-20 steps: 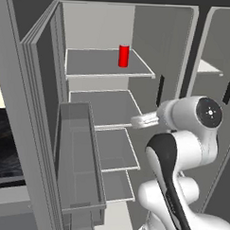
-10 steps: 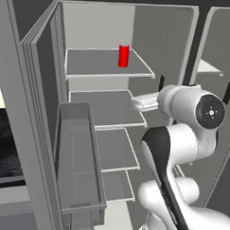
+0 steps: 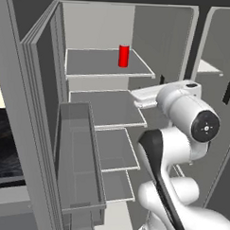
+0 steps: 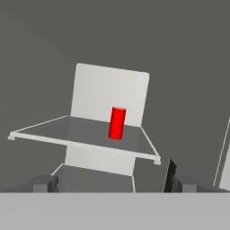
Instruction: Open the fridge, grab two sodas, and place both sodas inside the bowl with ice on the dining counter.
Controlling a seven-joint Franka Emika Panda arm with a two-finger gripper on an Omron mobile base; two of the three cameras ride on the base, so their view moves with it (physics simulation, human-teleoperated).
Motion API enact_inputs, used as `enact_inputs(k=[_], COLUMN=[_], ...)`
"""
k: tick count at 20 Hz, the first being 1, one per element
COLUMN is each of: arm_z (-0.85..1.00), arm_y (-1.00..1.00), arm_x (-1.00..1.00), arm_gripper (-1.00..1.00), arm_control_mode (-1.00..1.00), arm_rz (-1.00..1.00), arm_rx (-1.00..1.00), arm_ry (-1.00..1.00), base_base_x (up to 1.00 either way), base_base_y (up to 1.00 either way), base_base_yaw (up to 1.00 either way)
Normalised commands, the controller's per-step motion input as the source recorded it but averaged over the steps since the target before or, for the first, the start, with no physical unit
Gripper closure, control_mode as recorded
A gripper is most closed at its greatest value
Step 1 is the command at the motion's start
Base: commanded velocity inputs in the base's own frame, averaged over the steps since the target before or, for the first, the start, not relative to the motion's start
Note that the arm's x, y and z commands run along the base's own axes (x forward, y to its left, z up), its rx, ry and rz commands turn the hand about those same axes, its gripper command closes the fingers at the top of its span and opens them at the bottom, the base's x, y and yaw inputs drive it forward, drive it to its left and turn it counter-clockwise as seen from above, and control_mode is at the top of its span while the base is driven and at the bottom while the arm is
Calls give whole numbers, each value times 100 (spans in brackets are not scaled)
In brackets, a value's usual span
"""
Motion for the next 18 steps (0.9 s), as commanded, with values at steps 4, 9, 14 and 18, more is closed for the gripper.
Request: enact_inputs(k=[4,9,14,18], arm_z=[10,0,7,8], arm_y=[5,39,26,14], arm_x=[32,23,20,23], arm_gripper=[-100,-100,-100,-100], arm_control_mode=[-100,-100,-100,-100], arm_rz=[-4,-20,-23,-15], arm_rx=[0,0,11,13], arm_ry=[-8,0,0,1], base_base_x=[0,0,0,0], base_base_y=[0,0,0,0], base_base_yaw=[0,0,0,0])
